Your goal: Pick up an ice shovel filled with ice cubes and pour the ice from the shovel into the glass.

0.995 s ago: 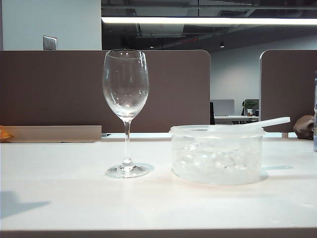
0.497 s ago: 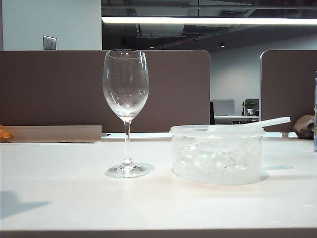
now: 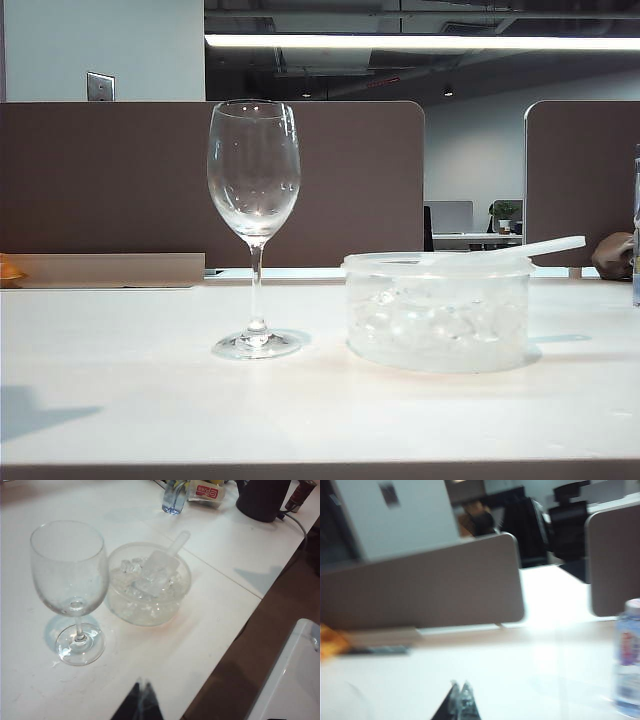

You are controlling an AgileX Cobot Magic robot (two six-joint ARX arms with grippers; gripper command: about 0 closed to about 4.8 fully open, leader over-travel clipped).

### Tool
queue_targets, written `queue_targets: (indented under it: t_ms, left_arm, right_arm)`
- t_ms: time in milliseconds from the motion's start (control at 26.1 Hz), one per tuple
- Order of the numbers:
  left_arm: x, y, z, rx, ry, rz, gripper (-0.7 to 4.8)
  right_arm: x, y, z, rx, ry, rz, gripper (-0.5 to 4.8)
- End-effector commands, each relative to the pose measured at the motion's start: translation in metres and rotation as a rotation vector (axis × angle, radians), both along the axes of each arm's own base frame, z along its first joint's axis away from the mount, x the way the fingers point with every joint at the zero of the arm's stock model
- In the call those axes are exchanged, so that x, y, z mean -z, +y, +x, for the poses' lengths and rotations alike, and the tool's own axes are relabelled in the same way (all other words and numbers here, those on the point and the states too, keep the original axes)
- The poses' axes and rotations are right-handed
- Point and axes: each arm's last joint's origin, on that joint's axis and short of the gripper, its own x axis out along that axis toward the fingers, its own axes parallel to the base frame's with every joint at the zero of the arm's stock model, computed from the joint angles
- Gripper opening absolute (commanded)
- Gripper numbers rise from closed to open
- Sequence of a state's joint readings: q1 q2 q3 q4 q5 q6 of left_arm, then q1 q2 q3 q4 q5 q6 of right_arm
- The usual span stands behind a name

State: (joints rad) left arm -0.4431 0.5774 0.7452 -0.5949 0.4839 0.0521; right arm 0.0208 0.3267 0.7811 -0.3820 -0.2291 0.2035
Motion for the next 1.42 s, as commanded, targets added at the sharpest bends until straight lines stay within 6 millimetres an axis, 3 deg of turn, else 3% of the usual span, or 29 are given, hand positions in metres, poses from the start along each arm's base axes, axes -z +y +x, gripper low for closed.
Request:
queue_targets:
  t_ms: [38, 268, 306, 459, 612, 880, 918, 956, 995, 1186, 1416]
  left_arm:
    - [-0.003, 0.000, 0.000, 0.008, -0.015, -0.010, -0.06]
    - [-0.002, 0.000, 0.000, 0.008, -0.014, -0.010, -0.06]
    - [-0.002, 0.000, 0.000, 0.008, -0.015, -0.009, -0.06]
    - [-0.002, 0.000, 0.000, 0.008, -0.014, -0.010, -0.05]
    - [-0.003, 0.000, 0.000, 0.008, -0.015, -0.010, -0.06]
    - [-0.002, 0.000, 0.000, 0.009, -0.014, -0.010, -0.06]
    - [-0.002, 0.000, 0.000, 0.007, -0.015, -0.010, -0.05]
    - [-0.002, 0.000, 0.000, 0.008, -0.015, -0.010, -0.06]
    - [-0.002, 0.000, 0.000, 0.008, -0.014, -0.010, -0.06]
    - [-0.002, 0.000, 0.000, 0.008, -0.014, -0.010, -0.05]
    - [-0.002, 0.000, 0.000, 0.008, -0.014, -0.010, -0.06]
  right_arm:
    - [-0.002, 0.000, 0.030, 0.009, 0.159, -0.086, 0.51]
    - [0.012, 0.003, 0.104, -0.028, 0.326, 0.106, 0.90]
    - [0.020, 0.005, 0.126, -0.055, 0.370, 0.173, 0.91]
    - [0.052, 0.003, 0.175, -0.026, 0.541, 0.355, 1.18]
    - [0.083, 0.000, 0.200, 0.003, 0.643, 0.519, 1.17]
    - [0.126, -0.003, 0.194, 0.021, 0.645, 0.694, 1.23]
    - [0.131, -0.003, 0.192, 0.026, 0.657, 0.710, 1.48]
    - [0.139, -0.003, 0.188, 0.037, 0.671, 0.727, 2.07]
    - [0.143, -0.003, 0.187, 0.041, 0.672, 0.733, 2.23]
    - [0.168, -0.003, 0.175, 0.061, 0.670, 0.763, 2.49]
    - [0.182, -0.001, 0.178, 0.004, 0.649, 0.822, 2.68]
